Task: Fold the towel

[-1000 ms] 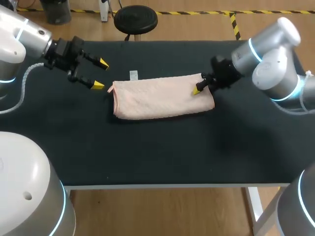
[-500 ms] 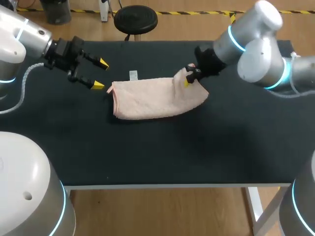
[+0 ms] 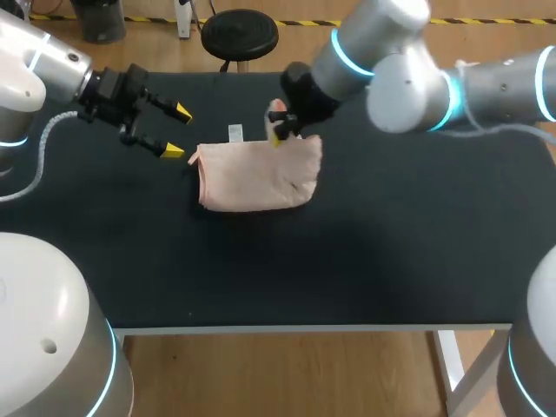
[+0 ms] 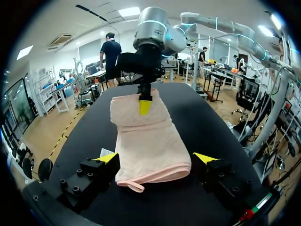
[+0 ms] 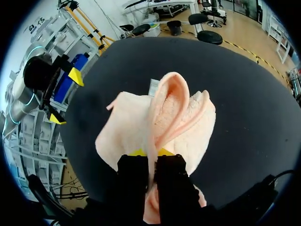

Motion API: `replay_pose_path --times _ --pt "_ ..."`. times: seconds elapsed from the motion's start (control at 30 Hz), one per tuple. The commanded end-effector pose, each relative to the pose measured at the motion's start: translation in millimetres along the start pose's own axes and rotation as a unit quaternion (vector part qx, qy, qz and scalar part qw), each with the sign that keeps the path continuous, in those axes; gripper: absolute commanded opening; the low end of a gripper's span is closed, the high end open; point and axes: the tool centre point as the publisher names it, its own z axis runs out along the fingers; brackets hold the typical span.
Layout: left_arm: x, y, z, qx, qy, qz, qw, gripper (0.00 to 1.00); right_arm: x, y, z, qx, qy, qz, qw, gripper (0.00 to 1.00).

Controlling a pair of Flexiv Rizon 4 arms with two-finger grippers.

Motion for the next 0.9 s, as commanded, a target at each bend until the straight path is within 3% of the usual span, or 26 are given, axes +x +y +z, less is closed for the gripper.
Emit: replay_pose_path --times 0.03,0.27,0.47,0.5,0.53,0.57,0.77,0.9 --pt "0.5 0.5 0.1 0.000 -0.001 0.001 1.000 1.00 35.7 12.3 9.4 0.002 -0.041 -0.011 0.999 0.00" --pt "0.5 0.5 0.1 0.000 -0.001 0.001 1.000 1.00 73.8 20.9 28.6 0.007 -0.046 -0.034 0.998 0.00" --pt "0.5 0.5 0.1 0.000 -0.001 0.001 1.000 1.00 82.4 15.9 48.2 0.033 -0.056 -0.019 0.998 0.00" --pt "0.5 0.5 0.1 0.000 -0.001 0.001 1.000 1.00 87.1 15.3 47.7 0.037 -0.054 -0.019 0.998 0.13" --pt "0.5 0.5 0.1 0.000 -0.001 0.001 1.000 1.00 90.6 15.2 47.1 0.039 -0.058 -0.022 0.997 0.73" --pt "0.5 0.5 0.1 0.000 -0.001 0.001 1.000 1.00 94.1 15.2 45.7 0.038 -0.056 -0.022 0.997 1.00" --pt "0.5 0.5 0.1 0.000 -0.001 0.001 1.000 1.00 108.6 13.3 25.5 0.026 -0.057 -0.037 0.997 1.00" --pt "0.5 0.5 0.1 0.000 -0.001 0.001 1.000 1.00 101.8 11.5 16.7 0.018 -0.070 -0.027 0.997 1.00"
